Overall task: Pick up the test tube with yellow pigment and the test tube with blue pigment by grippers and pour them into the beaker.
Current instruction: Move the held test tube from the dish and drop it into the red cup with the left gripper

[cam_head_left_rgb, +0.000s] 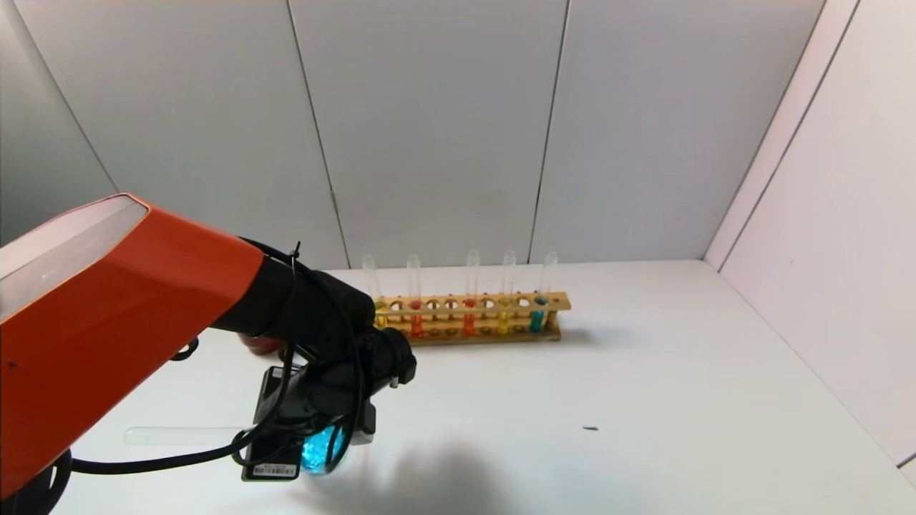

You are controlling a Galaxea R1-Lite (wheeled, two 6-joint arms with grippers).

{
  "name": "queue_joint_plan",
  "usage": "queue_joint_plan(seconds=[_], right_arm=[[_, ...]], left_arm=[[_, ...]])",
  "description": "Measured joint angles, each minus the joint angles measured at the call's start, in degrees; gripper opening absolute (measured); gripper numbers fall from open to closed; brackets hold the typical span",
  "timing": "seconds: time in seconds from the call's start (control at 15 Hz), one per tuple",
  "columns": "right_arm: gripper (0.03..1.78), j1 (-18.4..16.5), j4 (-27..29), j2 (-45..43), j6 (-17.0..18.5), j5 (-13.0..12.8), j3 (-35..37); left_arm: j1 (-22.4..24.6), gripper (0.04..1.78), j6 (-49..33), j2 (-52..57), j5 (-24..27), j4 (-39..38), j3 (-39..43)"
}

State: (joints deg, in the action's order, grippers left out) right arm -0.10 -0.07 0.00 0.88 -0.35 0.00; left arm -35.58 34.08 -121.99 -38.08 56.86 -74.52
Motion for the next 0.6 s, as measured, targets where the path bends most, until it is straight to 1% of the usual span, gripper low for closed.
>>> queue_joint_plan(seconds=[0.4, 0.6], right_arm=[[1.70, 0.0, 0.0, 0.0, 0.0, 0.0, 0.0], [1.70, 0.0, 0.0, 0.0, 0.0, 0.0, 0.0]], left_arm=[[0.1, 0.31, -1.4, 1.4, 0.4, -0.4, -0.3], [0.4, 0.31, -2.2, 5.0, 2.8, -1.8, -0.4]])
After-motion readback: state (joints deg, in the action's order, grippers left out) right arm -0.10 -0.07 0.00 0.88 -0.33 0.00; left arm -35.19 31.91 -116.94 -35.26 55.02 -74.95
